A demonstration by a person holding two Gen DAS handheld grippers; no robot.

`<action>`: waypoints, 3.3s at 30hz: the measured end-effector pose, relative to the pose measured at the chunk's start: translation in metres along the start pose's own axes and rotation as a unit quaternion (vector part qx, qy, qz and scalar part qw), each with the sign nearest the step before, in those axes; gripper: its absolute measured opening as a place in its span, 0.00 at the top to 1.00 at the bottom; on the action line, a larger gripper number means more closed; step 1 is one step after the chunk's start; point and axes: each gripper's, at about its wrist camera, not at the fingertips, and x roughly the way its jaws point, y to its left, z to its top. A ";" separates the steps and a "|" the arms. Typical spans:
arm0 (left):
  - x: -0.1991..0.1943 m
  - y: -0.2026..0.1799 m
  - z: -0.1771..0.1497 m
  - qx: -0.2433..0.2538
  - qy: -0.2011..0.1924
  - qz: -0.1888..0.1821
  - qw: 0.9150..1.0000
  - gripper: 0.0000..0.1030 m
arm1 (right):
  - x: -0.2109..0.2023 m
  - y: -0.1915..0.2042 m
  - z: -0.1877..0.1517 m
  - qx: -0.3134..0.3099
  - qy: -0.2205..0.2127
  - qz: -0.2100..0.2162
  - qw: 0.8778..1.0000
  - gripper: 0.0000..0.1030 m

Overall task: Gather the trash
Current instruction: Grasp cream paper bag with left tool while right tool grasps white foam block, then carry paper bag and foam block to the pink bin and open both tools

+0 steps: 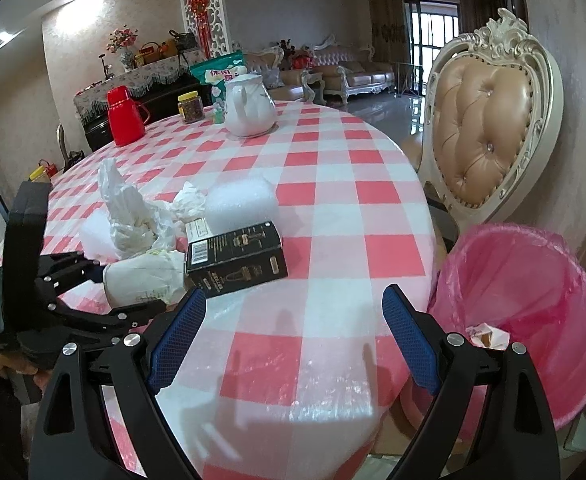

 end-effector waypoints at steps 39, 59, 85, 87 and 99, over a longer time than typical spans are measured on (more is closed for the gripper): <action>-0.033 0.001 -0.026 -0.056 -0.031 -0.074 0.995 0.77 | 0.106 0.047 0.076 -0.045 0.038 0.030 0.998 0.36; -0.036 0.004 -0.018 -0.099 -0.042 -0.077 0.991 0.93 | 0.005 0.007 0.048 -0.017 -0.023 0.015 0.999 0.36; -0.077 -0.117 0.063 -0.021 -0.129 -0.127 0.983 0.93 | -0.084 -0.132 0.006 0.066 -0.056 -0.113 0.990 0.36; -0.076 -0.129 0.071 -0.013 -0.131 -0.134 0.982 0.93 | -0.086 -0.142 0.004 0.072 -0.055 -0.123 0.988 0.36; -0.055 -0.179 0.112 0.008 -0.127 -0.166 0.978 0.93 | -0.079 -0.189 -0.011 0.096 -0.033 -0.146 0.984 0.35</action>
